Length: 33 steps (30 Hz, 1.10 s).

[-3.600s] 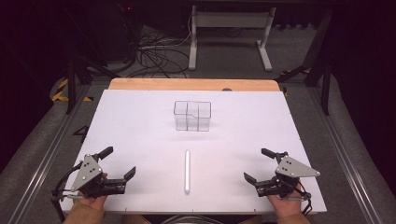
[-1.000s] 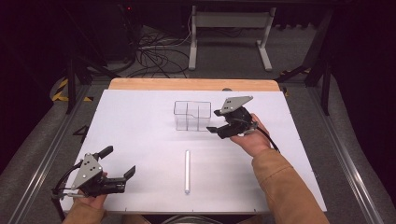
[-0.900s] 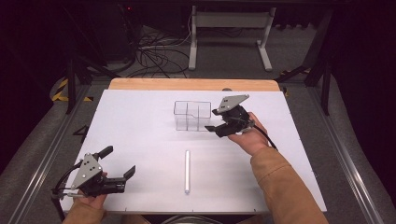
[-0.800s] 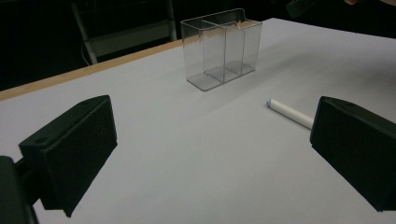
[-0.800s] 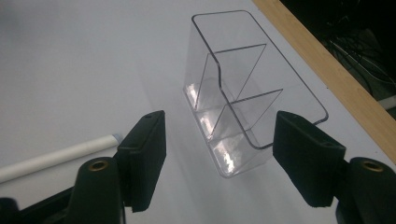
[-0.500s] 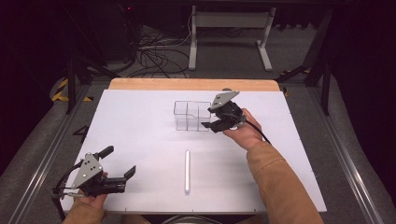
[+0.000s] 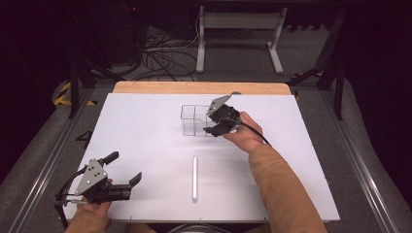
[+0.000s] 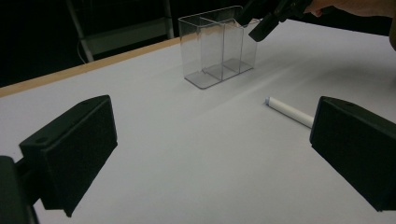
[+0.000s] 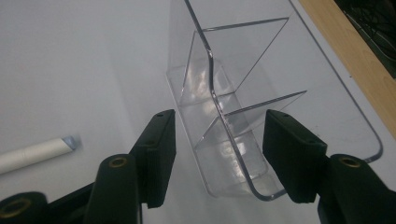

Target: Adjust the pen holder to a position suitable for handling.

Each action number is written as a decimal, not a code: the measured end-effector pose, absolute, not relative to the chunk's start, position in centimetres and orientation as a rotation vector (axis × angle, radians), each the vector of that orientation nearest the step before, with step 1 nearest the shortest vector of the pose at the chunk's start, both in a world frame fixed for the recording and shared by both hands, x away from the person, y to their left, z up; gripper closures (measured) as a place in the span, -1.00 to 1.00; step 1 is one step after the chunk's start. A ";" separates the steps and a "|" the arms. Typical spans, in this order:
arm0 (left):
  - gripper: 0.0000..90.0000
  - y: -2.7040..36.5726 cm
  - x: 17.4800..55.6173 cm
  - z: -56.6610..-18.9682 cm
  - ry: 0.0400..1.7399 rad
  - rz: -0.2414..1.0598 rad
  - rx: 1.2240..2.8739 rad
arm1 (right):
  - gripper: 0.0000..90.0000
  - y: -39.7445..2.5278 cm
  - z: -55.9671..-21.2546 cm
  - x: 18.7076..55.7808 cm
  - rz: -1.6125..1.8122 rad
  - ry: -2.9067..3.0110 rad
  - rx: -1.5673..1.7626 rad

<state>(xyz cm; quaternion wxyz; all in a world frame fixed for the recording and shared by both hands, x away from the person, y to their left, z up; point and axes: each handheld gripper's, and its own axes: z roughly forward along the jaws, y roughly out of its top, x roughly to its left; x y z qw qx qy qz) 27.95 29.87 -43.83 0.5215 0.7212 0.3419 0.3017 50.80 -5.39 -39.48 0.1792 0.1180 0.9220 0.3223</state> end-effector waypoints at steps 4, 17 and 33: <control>-0.97 29.9 28.0 -43.8 0.819 0.722 1.729 | 0.00 -5.1 -39.9 51.0 0.896 2.617 0.343; -0.97 29.8 28.0 -43.9 0.822 0.717 1.729 | 0.35 -4.6 -41.0 51.6 0.831 2.636 0.376; -0.96 29.7 28.1 -43.9 0.820 0.720 1.732 | 0.81 -5.3 -39.9 50.8 0.844 2.639 0.196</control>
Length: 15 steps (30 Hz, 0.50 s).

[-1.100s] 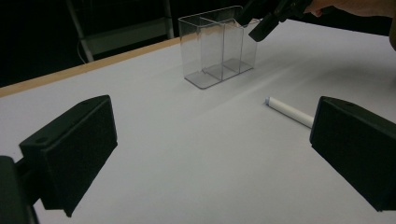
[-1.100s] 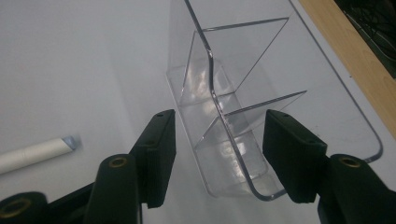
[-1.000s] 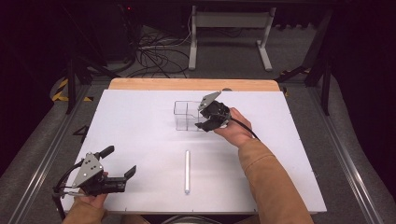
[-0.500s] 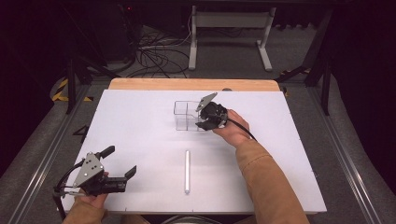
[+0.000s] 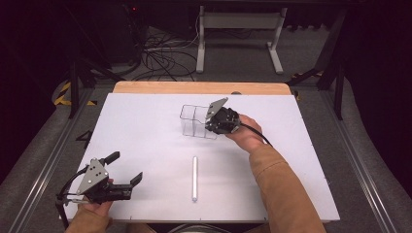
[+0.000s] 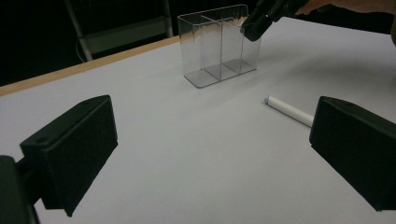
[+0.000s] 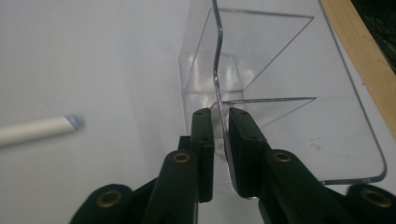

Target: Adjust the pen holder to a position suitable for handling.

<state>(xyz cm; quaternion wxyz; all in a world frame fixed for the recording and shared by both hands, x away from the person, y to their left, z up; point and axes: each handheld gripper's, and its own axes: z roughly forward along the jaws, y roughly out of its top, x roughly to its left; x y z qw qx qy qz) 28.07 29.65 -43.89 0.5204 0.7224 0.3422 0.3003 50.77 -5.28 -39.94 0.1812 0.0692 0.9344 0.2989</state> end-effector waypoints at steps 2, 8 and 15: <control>-0.96 29.6 28.1 -43.9 0.821 0.720 1.732 | 0.86 -5.5 -39.6 50.7 0.915 2.655 0.224; -0.96 29.6 28.1 -43.9 0.816 0.717 1.734 | 0.97 -5.4 -39.6 50.5 0.948 2.734 0.240; -0.96 29.7 28.2 -43.9 0.820 0.715 1.733 | 0.97 -6.3 -38.4 49.6 0.962 2.738 0.196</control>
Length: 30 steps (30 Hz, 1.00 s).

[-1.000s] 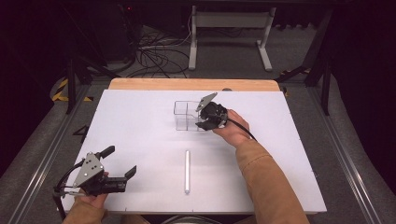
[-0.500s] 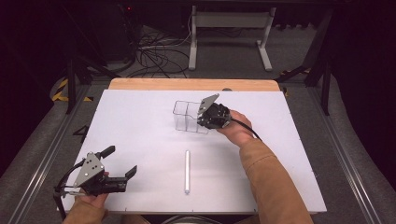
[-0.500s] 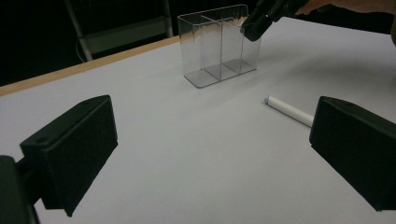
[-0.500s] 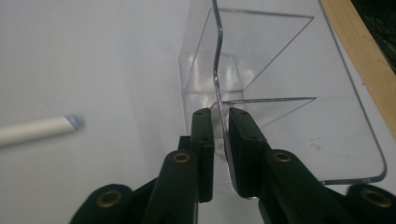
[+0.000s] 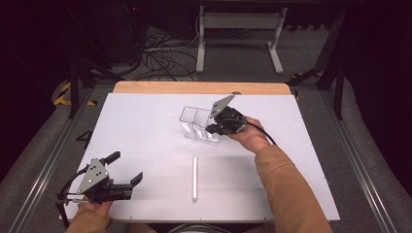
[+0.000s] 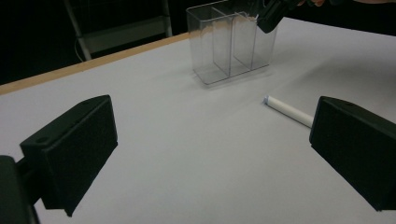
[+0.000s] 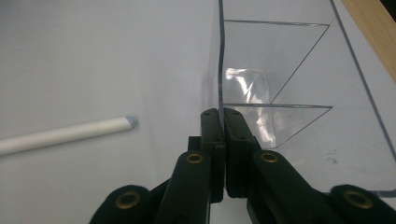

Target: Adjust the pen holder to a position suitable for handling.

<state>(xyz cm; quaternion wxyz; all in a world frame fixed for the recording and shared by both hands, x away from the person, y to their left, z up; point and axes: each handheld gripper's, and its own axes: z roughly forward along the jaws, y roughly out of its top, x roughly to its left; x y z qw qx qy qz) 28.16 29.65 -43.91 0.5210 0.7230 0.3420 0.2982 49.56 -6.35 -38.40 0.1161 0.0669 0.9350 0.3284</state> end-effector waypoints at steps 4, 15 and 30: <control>-0.96 29.6 28.1 -43.9 0.823 0.712 1.729 | 0.97 -8.0 -37.5 48.6 0.981 2.763 0.159; -0.96 29.2 28.2 -43.9 0.814 0.721 1.746 | 0.97 -12.4 -38.2 45.8 0.975 2.890 0.012; -0.96 29.2 28.3 -44.0 0.819 0.712 1.753 | 0.94 -14.5 -39.1 45.6 0.906 2.872 -0.080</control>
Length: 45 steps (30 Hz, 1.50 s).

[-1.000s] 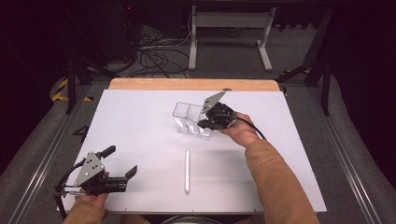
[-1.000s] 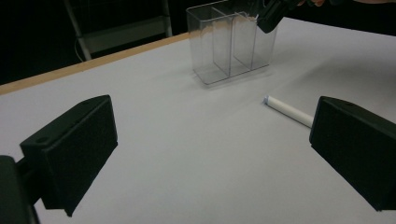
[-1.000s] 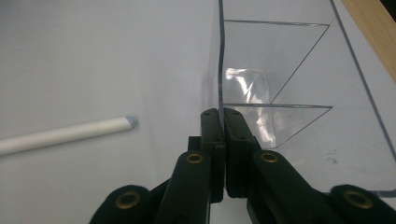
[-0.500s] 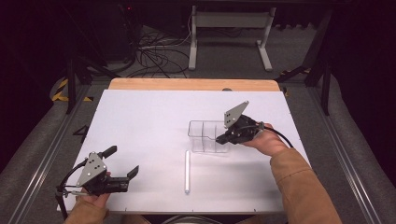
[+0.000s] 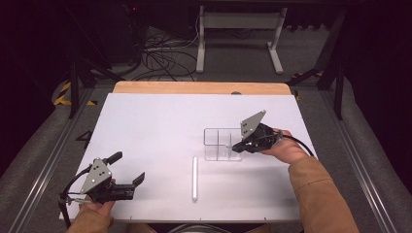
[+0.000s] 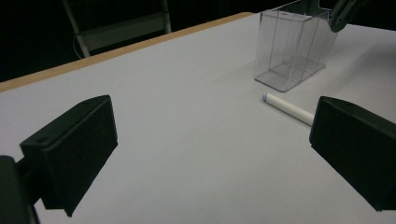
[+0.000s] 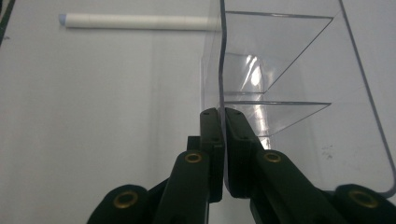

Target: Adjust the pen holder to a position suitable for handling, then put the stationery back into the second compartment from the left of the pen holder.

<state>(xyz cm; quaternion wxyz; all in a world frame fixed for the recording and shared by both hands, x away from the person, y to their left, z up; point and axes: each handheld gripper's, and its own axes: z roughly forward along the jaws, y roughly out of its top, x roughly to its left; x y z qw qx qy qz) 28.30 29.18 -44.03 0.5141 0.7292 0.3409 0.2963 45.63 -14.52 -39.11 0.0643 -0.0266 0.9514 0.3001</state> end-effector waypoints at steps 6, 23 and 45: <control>-0.96 29.1 28.3 -44.1 0.823 0.713 1.751 | 0.92 -14.7 -39.3 45.9 0.892 2.867 -0.085; -0.97 28.9 28.4 -44.1 0.814 0.713 1.759 | 0.77 -14.5 -39.4 45.5 0.897 2.883 -0.016; -0.99 28.4 28.8 -43.5 0.808 0.690 1.742 | -0.74 -16.1 -35.8 40.2 1.322 2.427 0.347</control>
